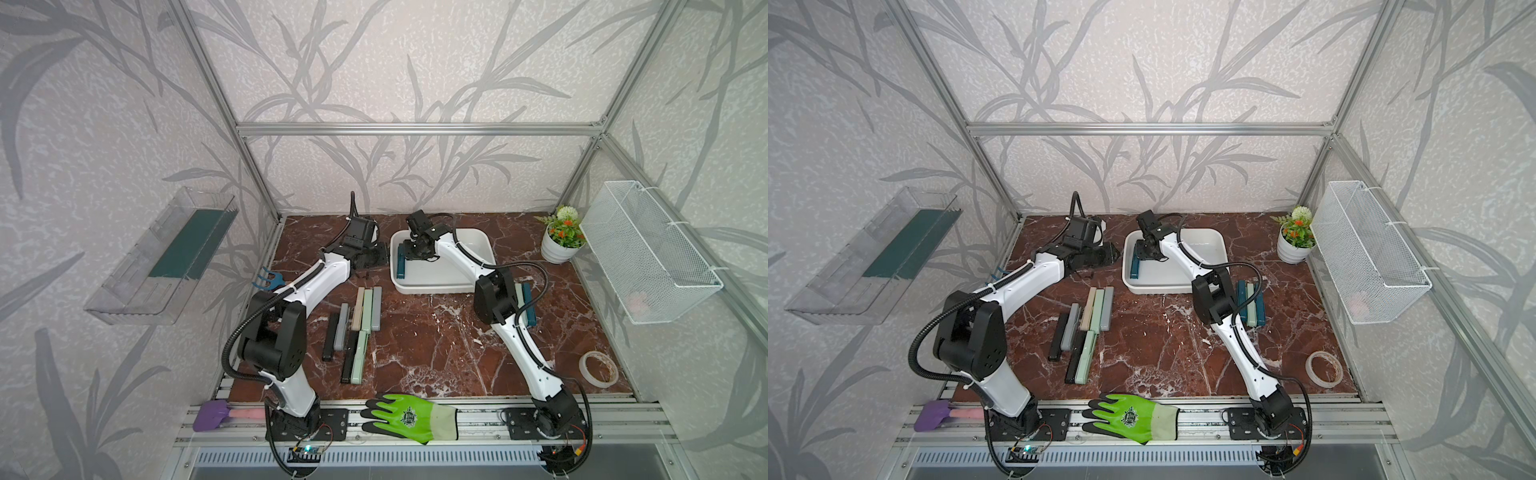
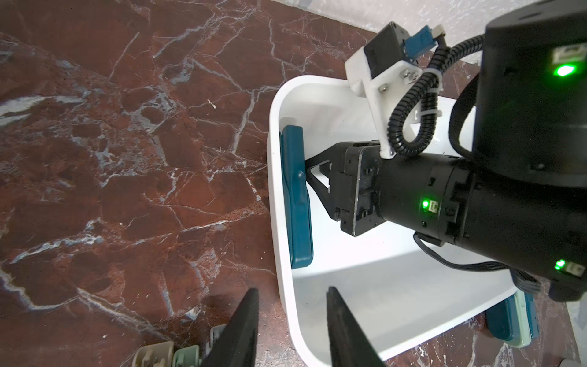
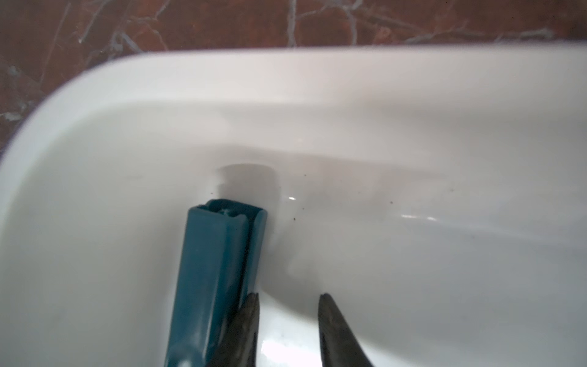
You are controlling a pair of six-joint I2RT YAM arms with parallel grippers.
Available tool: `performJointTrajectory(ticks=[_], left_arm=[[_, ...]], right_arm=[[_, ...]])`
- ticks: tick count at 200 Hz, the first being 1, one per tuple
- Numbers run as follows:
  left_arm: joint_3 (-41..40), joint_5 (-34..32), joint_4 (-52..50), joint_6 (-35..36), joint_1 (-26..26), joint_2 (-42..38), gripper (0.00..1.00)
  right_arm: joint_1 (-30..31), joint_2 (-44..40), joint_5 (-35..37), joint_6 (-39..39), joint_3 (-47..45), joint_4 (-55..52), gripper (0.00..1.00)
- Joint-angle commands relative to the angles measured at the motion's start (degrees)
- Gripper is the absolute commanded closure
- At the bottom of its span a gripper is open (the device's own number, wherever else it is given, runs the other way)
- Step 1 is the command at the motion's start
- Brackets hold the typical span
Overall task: Put the pruning pliers into the storage box
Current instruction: Move the storage box to the center of the board, then pick up the pruning pliers from the center of the board.
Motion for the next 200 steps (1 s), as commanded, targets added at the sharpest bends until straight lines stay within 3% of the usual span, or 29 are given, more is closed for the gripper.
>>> performJointTrajectory(ticks=[1,44,89,118,151,185,200], left_arm=[[-0.1,-0.8,-0.8,1.0,0.1,-1.8,0.63],[-0.1,-0.9,-0.8,1.3,0.1,-1.9,0.63],[0.5,0.1,0.7,1.1,0.1,-0.5,0.63],[1.0,0.0,1.1,1.3,0.1,0.6,0.63],[1.4,0.0,1.5,2.2,0.1,1.1,0.63],[1.2,1.2,1.4,3.2,0.1,1.6,0.63],[1.2,1.7,1.7,3.1,0.1,2.3,0.63]], right_arm=[[0.0,-0.1,-2.2,0.6,1.2,2.4,0.66],[-1.6,-3.6,-0.6,-2.3,1.5,-0.5,0.66],[-6.8,-20.1,2.9,-10.1,-8.7,-3.0,0.63],[-8.6,-36.0,9.8,-13.6,-24.7,-2.7,0.6],[-11.9,-56.0,15.3,-11.0,-53.1,4.1,0.6],[-17.2,-70.6,15.3,-7.6,-73.4,3.0,0.59],[-19.4,-73.8,11.5,-5.8,-79.6,3.2,0.59]])
